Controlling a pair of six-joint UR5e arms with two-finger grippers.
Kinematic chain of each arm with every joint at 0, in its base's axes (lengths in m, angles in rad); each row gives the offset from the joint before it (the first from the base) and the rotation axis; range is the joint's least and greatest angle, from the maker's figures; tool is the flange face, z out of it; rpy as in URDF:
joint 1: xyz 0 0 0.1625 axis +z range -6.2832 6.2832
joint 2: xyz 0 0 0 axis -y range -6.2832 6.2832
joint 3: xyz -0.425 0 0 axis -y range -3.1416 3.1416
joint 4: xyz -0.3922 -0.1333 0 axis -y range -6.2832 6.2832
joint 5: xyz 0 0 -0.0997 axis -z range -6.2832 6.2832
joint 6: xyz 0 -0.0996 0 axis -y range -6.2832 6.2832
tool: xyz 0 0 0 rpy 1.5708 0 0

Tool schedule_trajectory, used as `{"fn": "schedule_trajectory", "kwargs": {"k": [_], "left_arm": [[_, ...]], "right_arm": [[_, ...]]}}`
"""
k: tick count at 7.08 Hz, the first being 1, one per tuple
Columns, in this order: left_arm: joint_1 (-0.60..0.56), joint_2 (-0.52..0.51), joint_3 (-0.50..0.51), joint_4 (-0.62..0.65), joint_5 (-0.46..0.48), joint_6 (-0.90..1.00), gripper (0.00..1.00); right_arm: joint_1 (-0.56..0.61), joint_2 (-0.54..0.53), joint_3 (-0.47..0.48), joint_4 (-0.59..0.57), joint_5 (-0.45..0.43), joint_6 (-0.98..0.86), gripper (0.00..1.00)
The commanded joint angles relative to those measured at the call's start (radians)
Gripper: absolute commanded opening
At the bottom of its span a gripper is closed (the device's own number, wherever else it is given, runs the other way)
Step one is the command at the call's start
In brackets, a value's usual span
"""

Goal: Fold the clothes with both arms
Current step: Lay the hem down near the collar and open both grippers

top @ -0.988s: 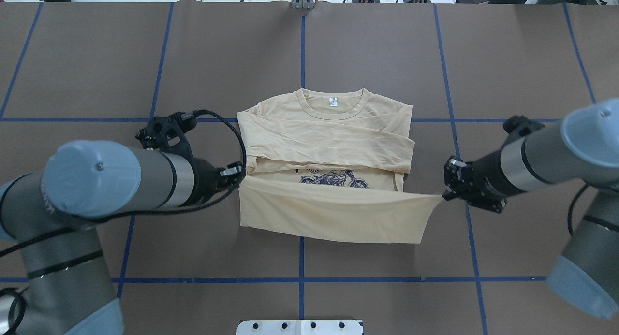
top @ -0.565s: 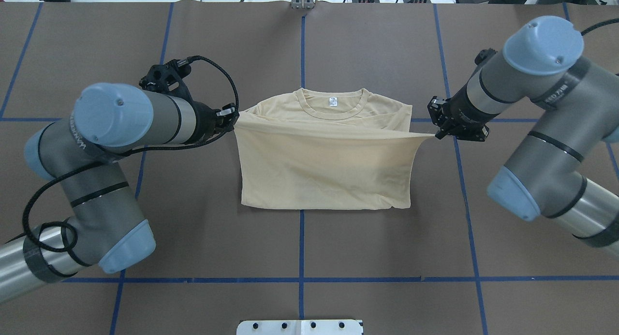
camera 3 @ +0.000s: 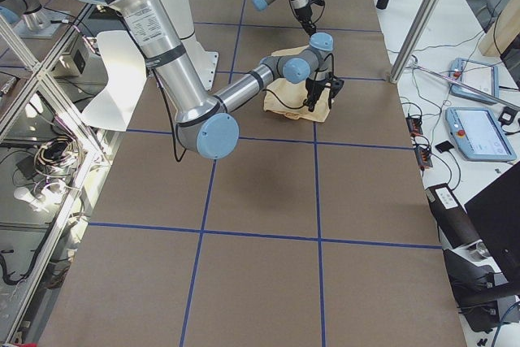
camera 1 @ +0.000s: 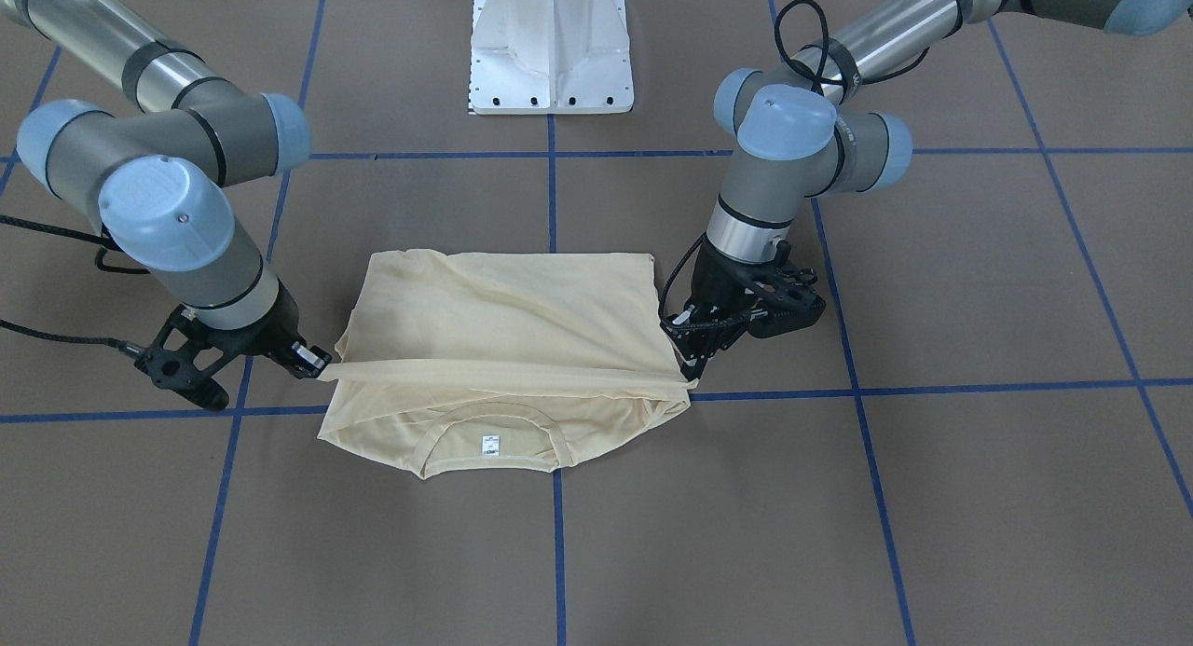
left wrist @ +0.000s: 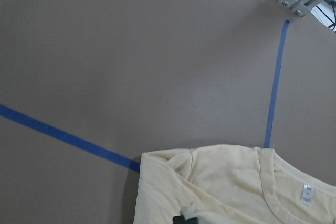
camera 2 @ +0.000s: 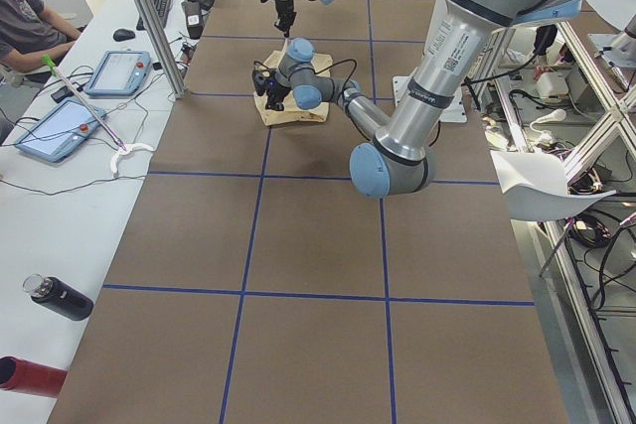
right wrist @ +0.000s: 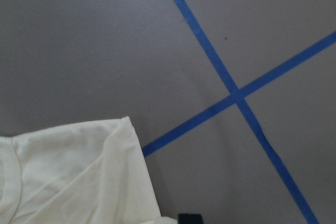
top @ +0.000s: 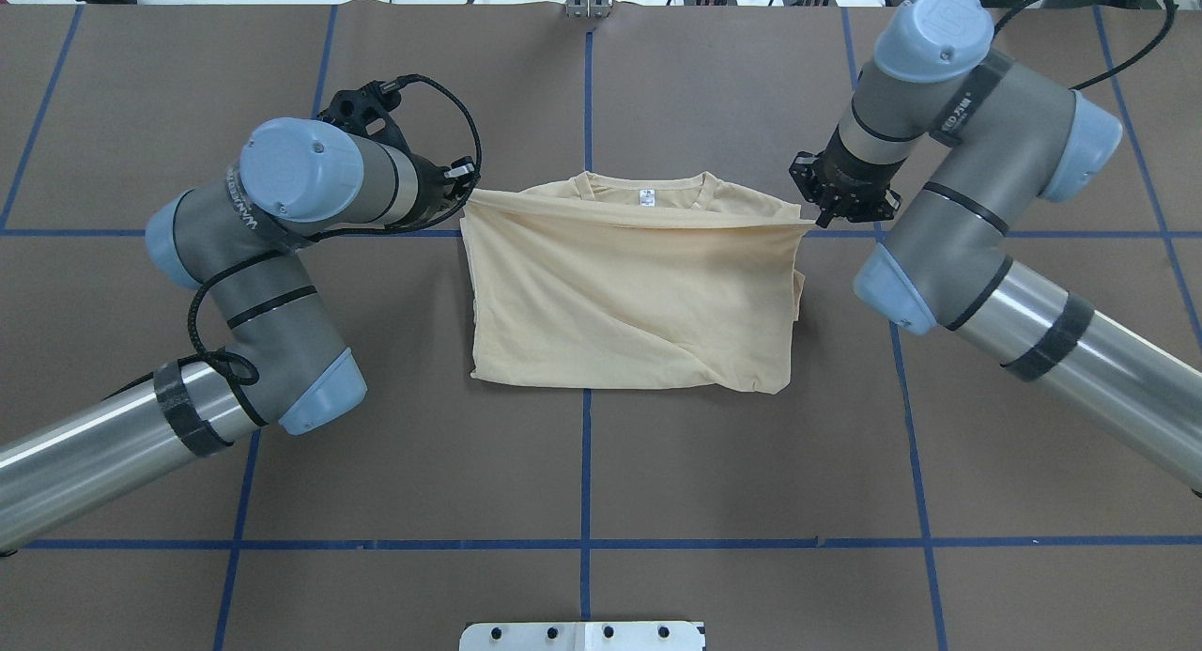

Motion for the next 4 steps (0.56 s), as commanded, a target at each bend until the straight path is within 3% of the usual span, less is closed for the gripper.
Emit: {"fn": "schedule_trajectory", "kwargs": {"k": [1,4], "left_arm": [[0.0,-0.053,0.154,-0.077,0.021,0.001,0.0],[0.006,-0.055,0.175,-0.085,0.025,0.001,0.0]], "right_arm": [[-0.004,0.068,-0.171,0.112,-0.003,-0.005,0.0],[-0.005,0.104,-0.225,0.139,-0.029,0.003,0.0]]}}
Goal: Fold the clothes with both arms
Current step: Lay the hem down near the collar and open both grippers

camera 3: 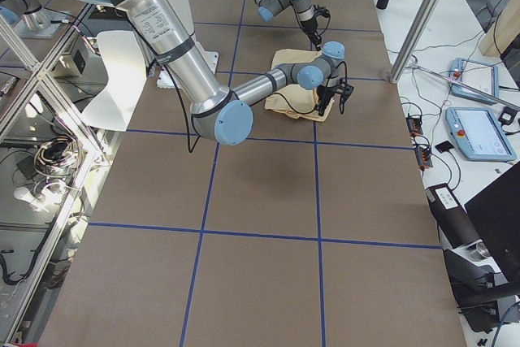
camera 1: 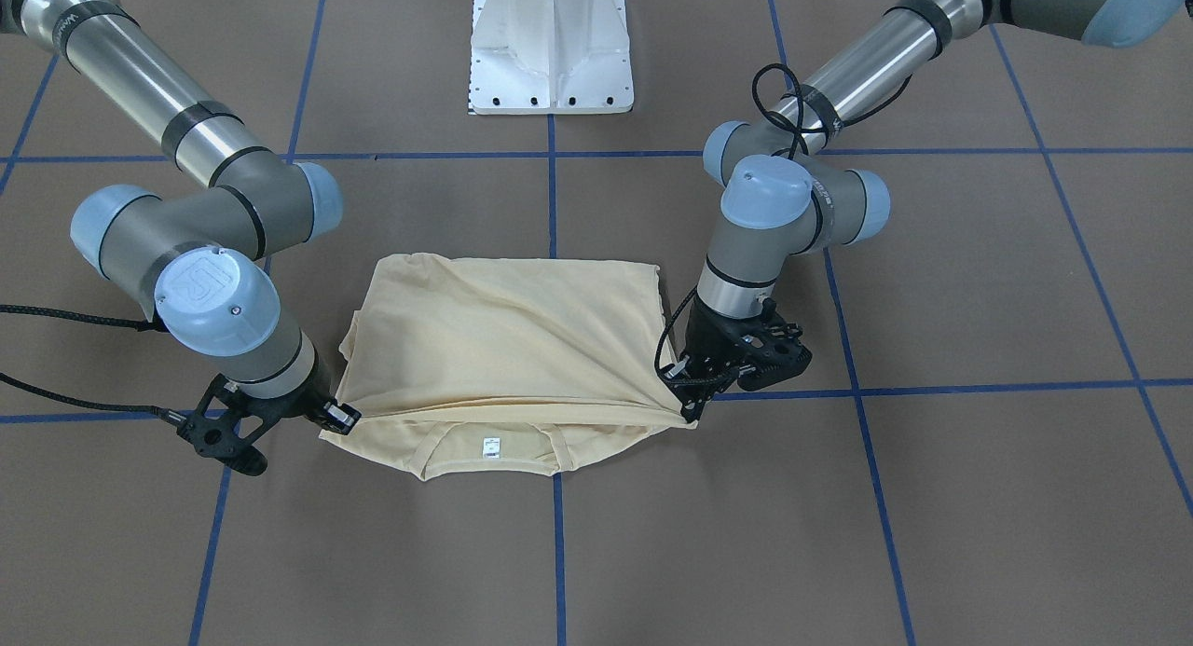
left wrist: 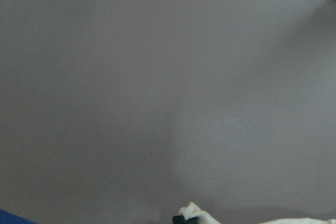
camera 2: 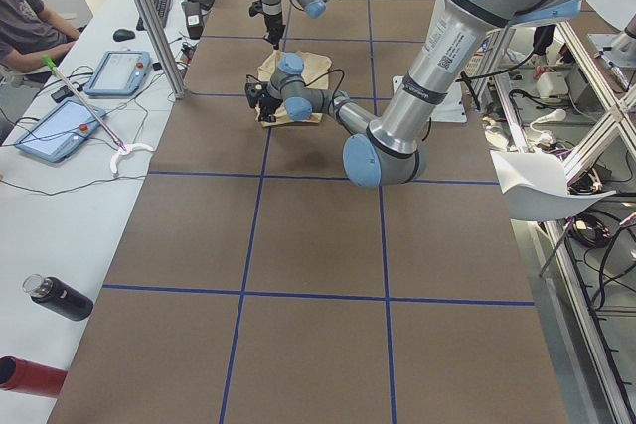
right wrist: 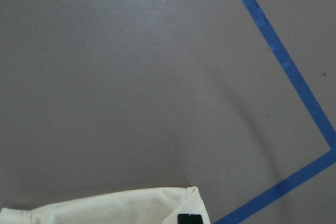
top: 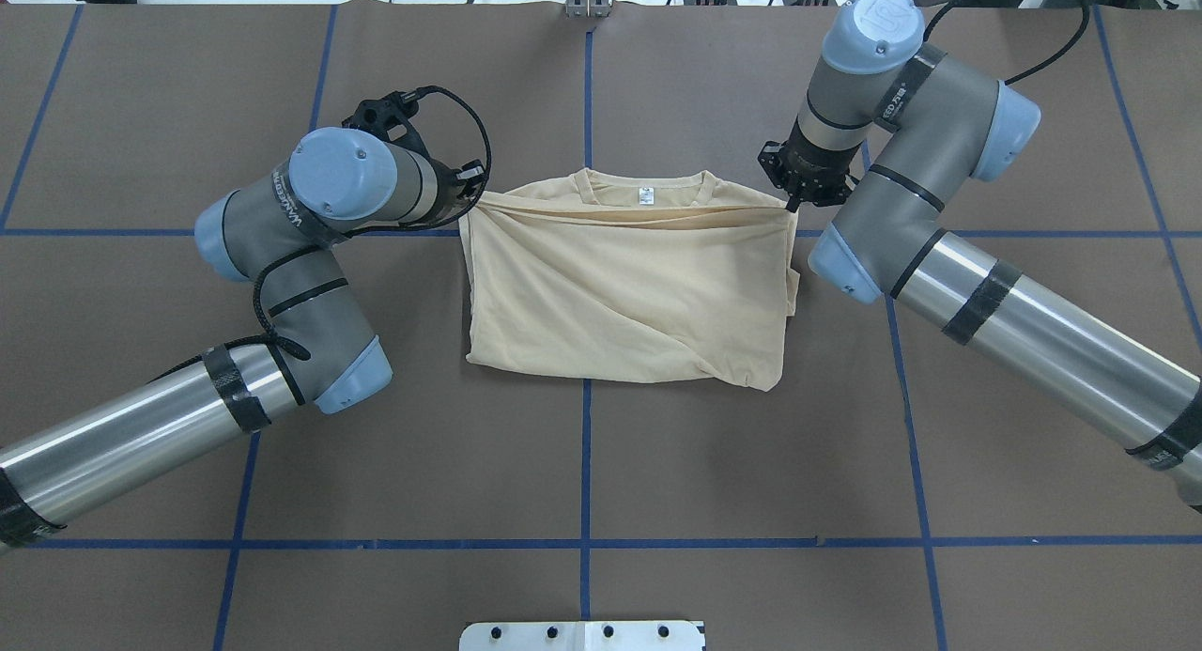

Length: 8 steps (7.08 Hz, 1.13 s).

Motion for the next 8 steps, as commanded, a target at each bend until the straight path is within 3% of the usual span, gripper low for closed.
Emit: {"fn": "schedule_trajectory", "kwargs": {"k": [1,2,3,4,5,7,8], "left_arm": [[0.002,0.0,0.005,-0.002,0.002,0.0,0.0],[0.0,-0.003,0.005,-0.003,0.0,0.0,0.4],[-0.001,-0.002,0.004,-0.005,0.0,0.006,0.58],[-0.007,0.001,0.0,-0.046,0.0,0.035,0.67],[-0.032,0.018,-0.013,-0.101,-0.013,0.04,0.68],[-0.033,0.14,-0.192,-0.097,-0.044,0.063,0.68],[-0.036,0.159,-0.24,-0.091,-0.058,0.089,0.68]], "right_arm": [[-0.001,0.025,-0.038,0.008,-0.028,0.001,0.0],[-0.001,0.027,-0.04,0.008,-0.032,0.002,0.04],[-0.001,0.042,-0.04,0.008,-0.032,0.004,0.43],[0.001,0.051,-0.04,0.014,-0.032,0.013,0.46],[0.005,0.041,-0.001,0.014,-0.026,0.019,0.52],[-0.034,-0.123,0.259,0.014,-0.024,0.147,0.7],[-0.098,-0.189,0.382,0.014,-0.039,0.244,0.73]]}}
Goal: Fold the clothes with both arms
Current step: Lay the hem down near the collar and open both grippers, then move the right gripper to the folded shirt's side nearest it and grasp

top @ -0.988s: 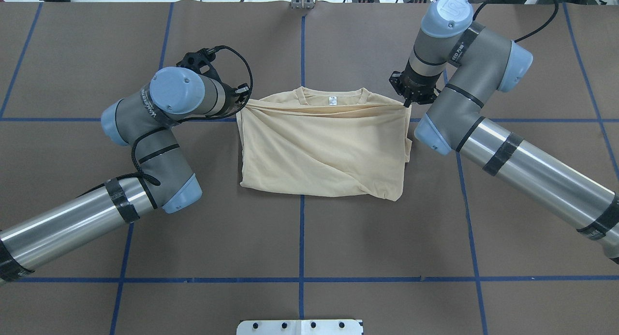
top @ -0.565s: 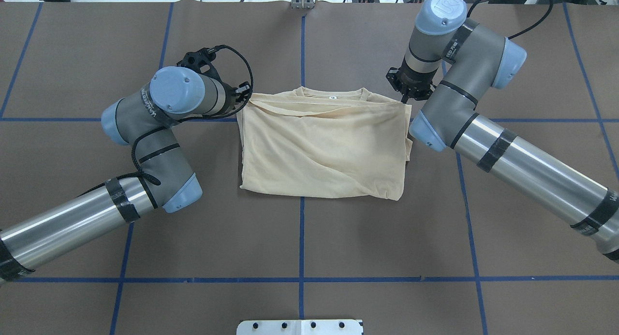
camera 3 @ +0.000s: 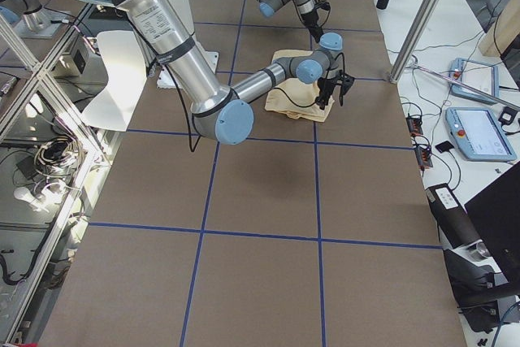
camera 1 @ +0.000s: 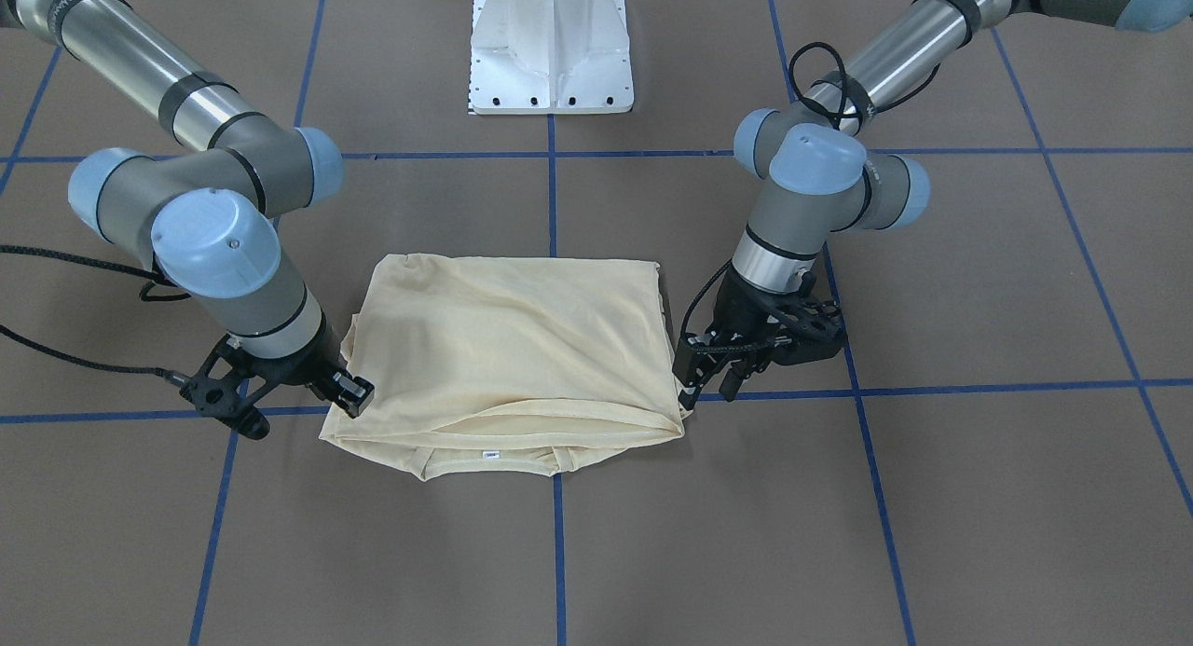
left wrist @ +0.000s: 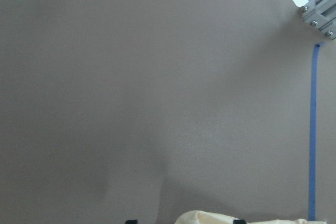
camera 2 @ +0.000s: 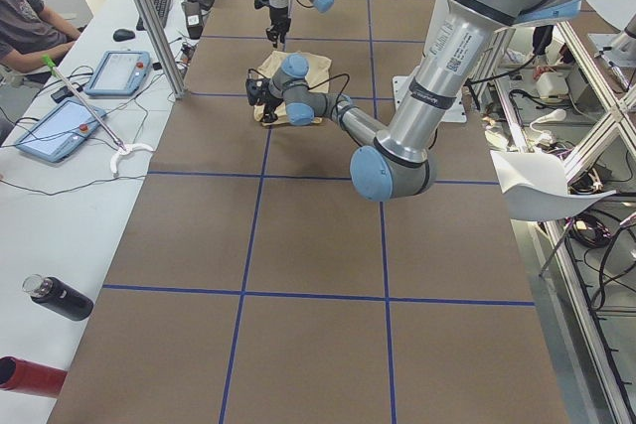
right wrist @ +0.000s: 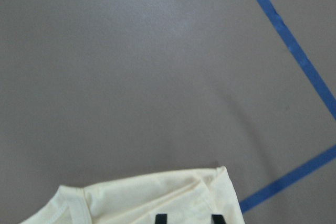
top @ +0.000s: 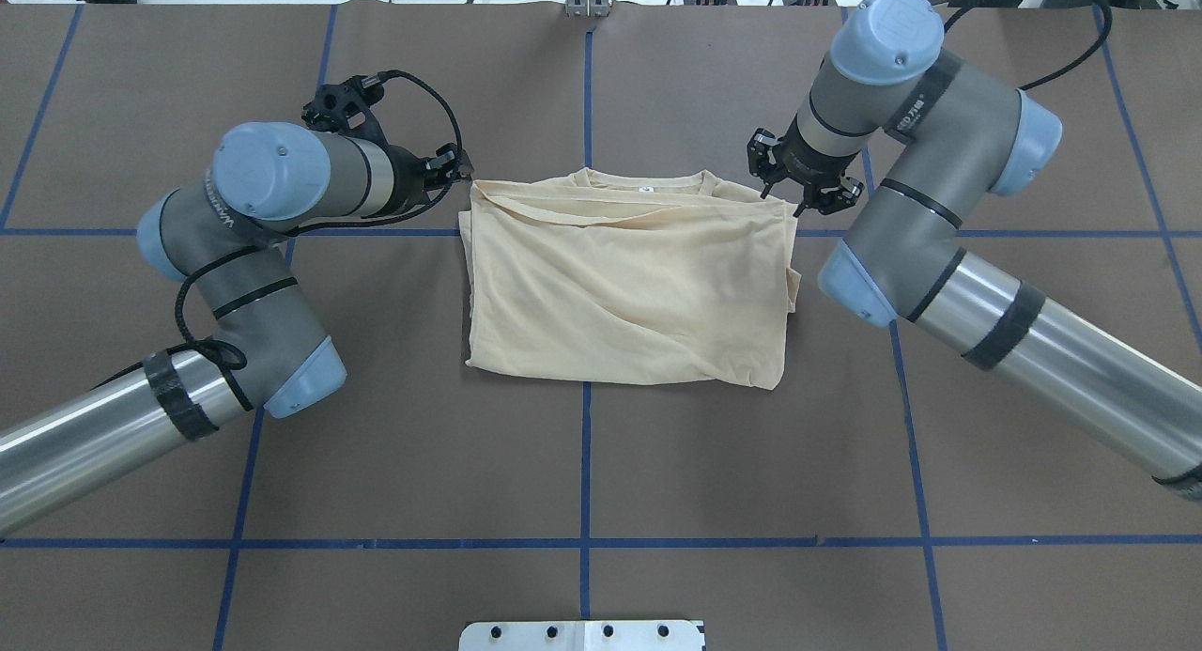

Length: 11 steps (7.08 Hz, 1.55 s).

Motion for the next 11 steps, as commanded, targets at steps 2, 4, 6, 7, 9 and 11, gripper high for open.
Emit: {"fn": "schedule_trajectory", "kwargs": {"k": [2,4,6,7,9,11], "left_arm": [[-0.002,0.059,-0.081,0.005,-0.017,0.029,0.68],[-0.002,0.063,-0.083,0.005,-0.014,0.027,0.68],[-0.001,0.064,-0.084,0.007,-0.008,0.026,0.69],[-0.001,0.064,-0.086,0.007,-0.008,0.026,0.69],[-0.001,0.064,-0.087,0.022,0.0,0.026,0.69],[0.001,0.066,-0.086,0.024,0.009,0.026,0.69]], "right_arm": [[-0.253,-0.164,0.303,0.0,-0.199,0.322,0.73],[-0.286,-0.261,0.376,0.0,-0.222,0.47,0.7],[-0.312,-0.327,0.379,0.12,-0.296,0.709,0.63],[-0.341,-0.326,0.373,0.126,-0.318,0.737,0.63],[-0.366,-0.324,0.361,0.126,-0.352,0.785,0.63],[-0.369,-0.323,0.333,0.126,-0.372,0.777,0.63]]}}
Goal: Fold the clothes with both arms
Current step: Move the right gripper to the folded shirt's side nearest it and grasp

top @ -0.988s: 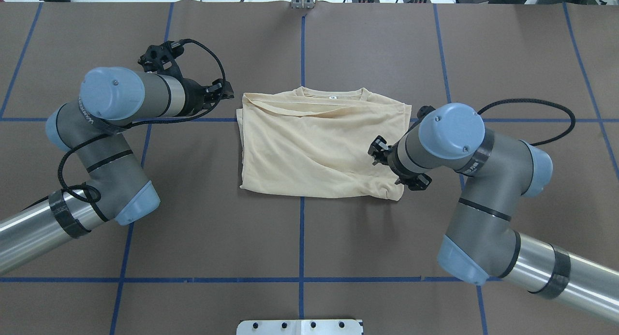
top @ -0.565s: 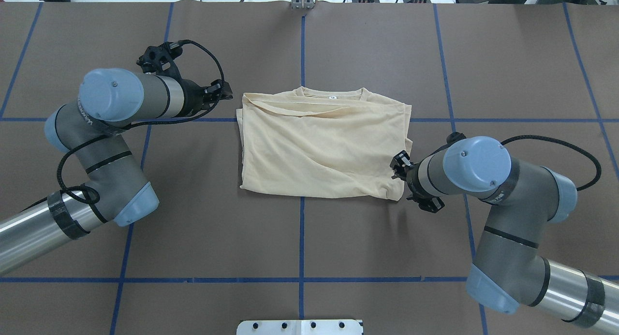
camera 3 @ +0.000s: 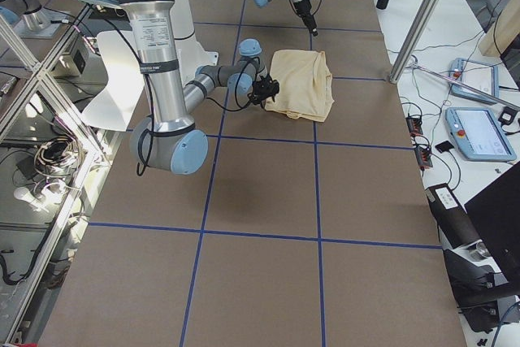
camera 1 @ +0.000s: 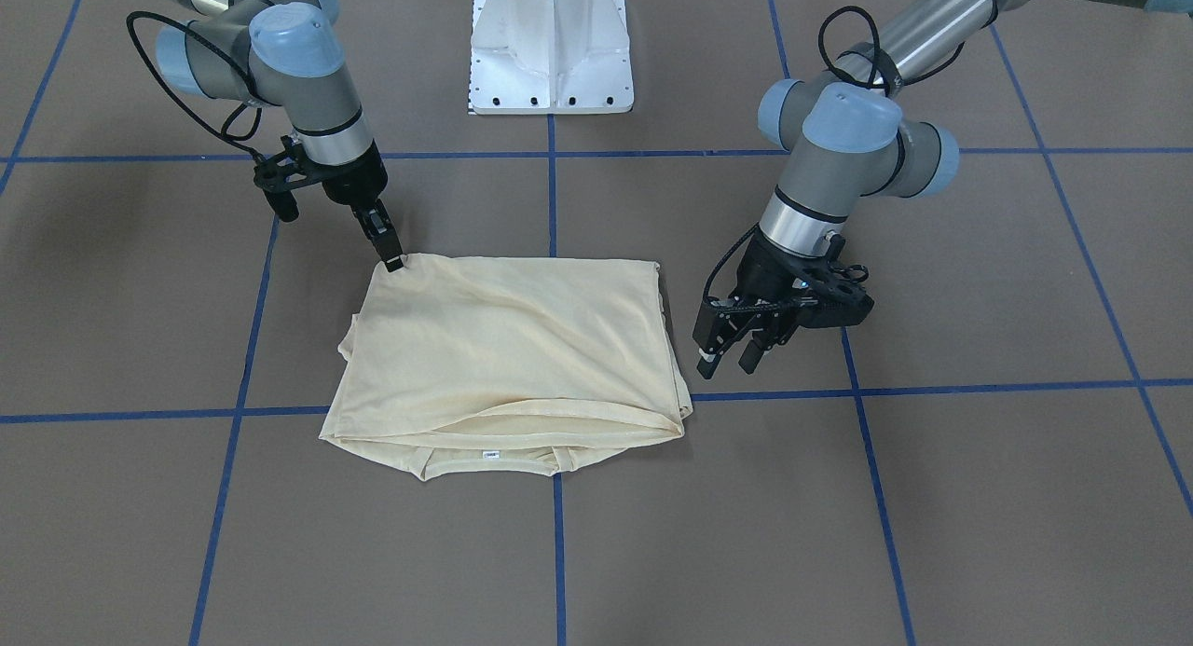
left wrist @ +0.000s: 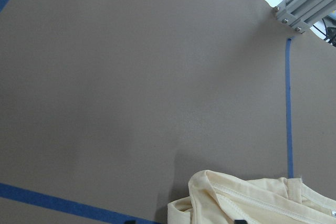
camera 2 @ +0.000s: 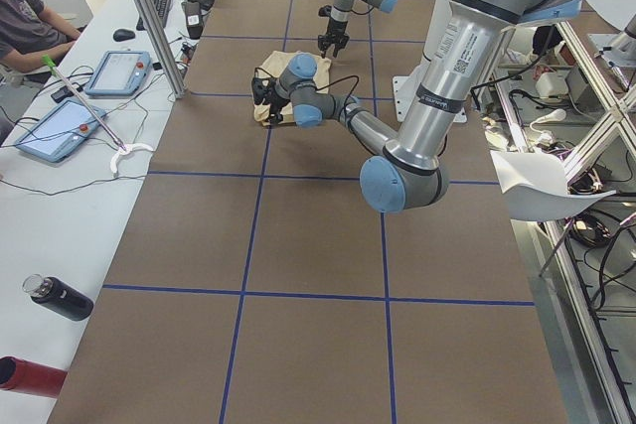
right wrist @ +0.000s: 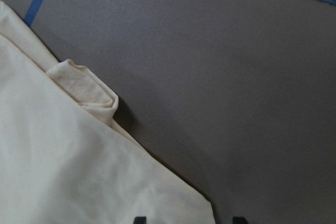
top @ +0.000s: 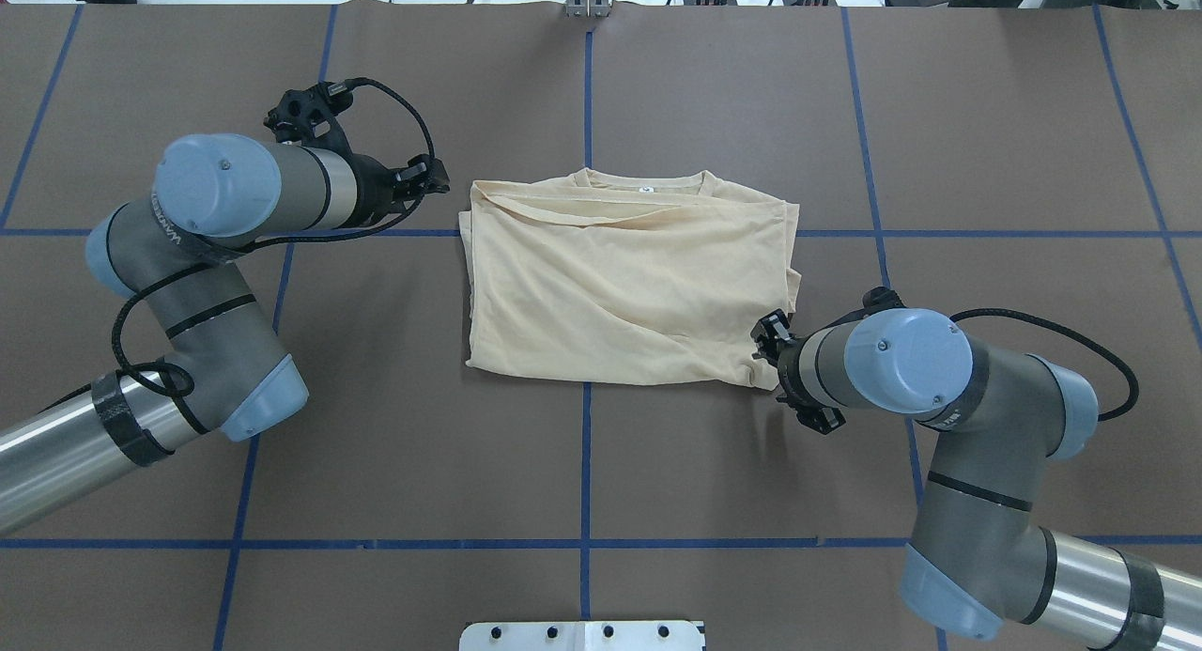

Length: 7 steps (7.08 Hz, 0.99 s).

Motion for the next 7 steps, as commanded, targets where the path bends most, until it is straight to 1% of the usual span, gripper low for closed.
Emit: {"fn": "schedule_trajectory", "kwargs": {"k": [1,2,3,4,5,7], "left_arm": [[0.0,0.001,0.001,0.002,0.005,0.0,0.69],[0.0,0.001,0.001,0.002,0.005,0.0,0.69],[0.0,0.007,-0.001,0.003,0.005,0.0,0.69],[0.0,0.008,0.001,0.002,0.006,0.0,0.69],[0.002,0.013,0.001,0.002,0.006,0.0,0.69],[0.002,0.016,0.001,0.002,0.008,0.0,0.69]], "right_arm": [[-0.005,-0.001,-0.021,0.0,-0.01,-0.004,0.63],[-0.004,-0.001,-0.021,0.0,-0.013,-0.004,0.62],[-0.005,0.002,-0.021,-0.001,-0.024,-0.004,0.53],[-0.004,0.004,-0.02,-0.001,-0.022,-0.001,0.06],[-0.004,0.004,-0.021,-0.001,-0.022,-0.002,0.0],[0.013,0.004,-0.006,-0.003,-0.015,-0.002,0.0]]}}
